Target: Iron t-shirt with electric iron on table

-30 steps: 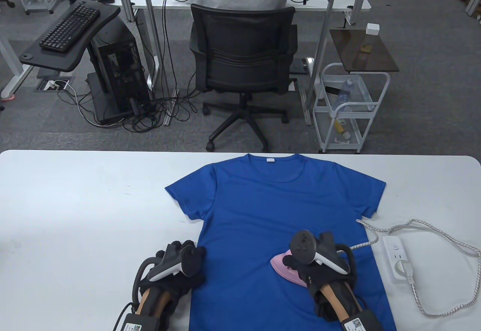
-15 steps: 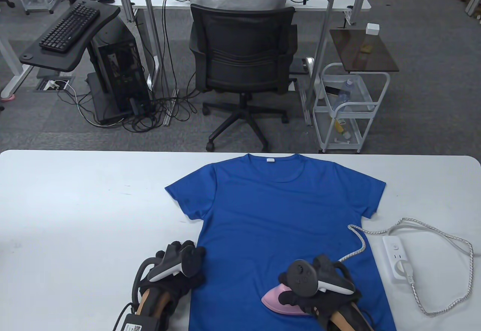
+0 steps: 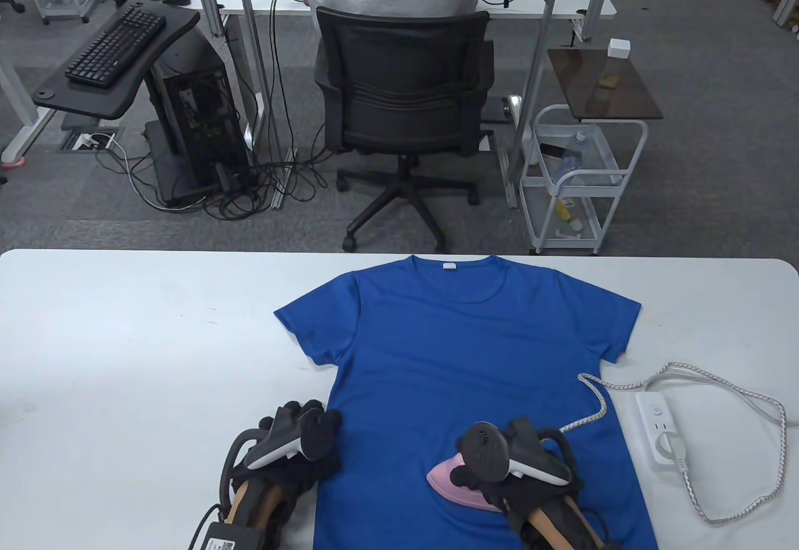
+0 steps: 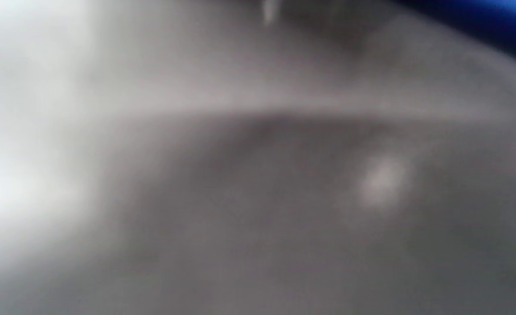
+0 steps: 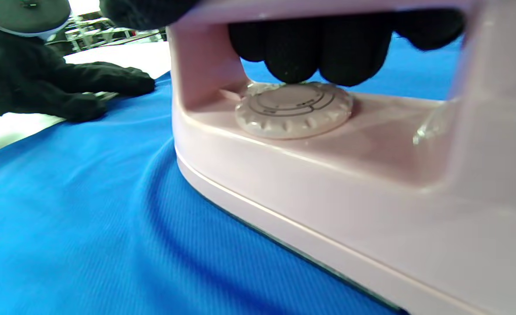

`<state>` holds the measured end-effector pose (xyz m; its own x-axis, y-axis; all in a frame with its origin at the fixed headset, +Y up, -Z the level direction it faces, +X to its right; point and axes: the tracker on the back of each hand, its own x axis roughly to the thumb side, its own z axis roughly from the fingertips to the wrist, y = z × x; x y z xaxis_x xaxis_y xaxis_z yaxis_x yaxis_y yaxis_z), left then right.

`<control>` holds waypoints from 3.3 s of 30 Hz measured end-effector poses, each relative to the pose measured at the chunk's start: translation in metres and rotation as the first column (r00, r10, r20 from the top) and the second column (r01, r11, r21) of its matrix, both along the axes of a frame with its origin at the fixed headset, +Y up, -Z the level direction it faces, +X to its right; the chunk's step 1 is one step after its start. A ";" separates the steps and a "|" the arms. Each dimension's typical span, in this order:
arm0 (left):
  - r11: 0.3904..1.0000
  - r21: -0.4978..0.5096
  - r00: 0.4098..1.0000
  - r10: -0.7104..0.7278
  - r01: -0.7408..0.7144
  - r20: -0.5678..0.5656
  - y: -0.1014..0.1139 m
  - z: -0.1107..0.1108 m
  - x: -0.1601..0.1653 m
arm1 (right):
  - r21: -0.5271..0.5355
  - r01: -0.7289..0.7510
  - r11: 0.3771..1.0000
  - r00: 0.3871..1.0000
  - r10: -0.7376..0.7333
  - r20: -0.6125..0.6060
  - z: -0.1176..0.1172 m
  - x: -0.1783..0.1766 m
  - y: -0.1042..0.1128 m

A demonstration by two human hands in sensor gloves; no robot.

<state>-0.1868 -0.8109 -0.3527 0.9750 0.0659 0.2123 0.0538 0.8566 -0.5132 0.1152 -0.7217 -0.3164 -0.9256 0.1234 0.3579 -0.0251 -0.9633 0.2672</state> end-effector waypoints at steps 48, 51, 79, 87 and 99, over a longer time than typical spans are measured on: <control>1.000 0.004 1.000 -0.030 0.030 -0.003 0.001 0.001 0.001 | -0.057 -0.045 0.997 0.991 0.038 -0.129 0.007 -0.051 0.004; 1.000 0.001 1.000 -0.022 0.022 -0.002 0.000 0.001 0.001 | -0.035 -0.043 0.998 0.996 0.040 -0.074 -0.001 -0.058 0.003; 1.000 0.002 1.000 -0.022 0.022 -0.003 0.000 0.001 0.000 | -0.096 0.010 0.995 0.978 -0.030 -0.209 0.012 -0.080 0.001; 1.000 -0.001 1.000 -0.014 0.014 -0.004 0.000 0.001 -0.001 | -0.131 -0.002 0.991 0.971 -0.030 -0.238 0.018 -0.083 0.002; 1.000 -0.002 1.000 -0.012 0.012 -0.003 0.000 0.001 -0.002 | -0.021 0.016 1.000 0.996 -0.018 -0.085 -0.002 -0.101 -0.001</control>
<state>-0.1886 -0.8113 -0.3513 0.9764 0.0551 0.2089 0.0619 0.8549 -0.5150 0.0139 -0.7231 -0.3187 -0.8896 0.1473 0.4323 -0.0182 -0.9573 0.2886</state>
